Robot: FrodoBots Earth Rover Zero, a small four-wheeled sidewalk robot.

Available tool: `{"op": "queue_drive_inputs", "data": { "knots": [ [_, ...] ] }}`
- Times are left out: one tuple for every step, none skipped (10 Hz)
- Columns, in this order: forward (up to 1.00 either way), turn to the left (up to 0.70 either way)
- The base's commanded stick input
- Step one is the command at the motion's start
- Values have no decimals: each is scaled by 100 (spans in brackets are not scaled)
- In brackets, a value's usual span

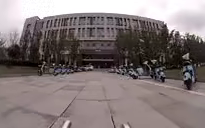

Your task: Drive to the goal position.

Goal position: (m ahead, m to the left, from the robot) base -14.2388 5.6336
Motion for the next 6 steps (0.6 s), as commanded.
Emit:
{"op": "queue_drive_inputs", "data": {
  "knots": [
    [100, -24],
    [100, -19],
    [100, -11],
    [100, -2],
    [100, 0],
    [100, 0]
  ]
}}
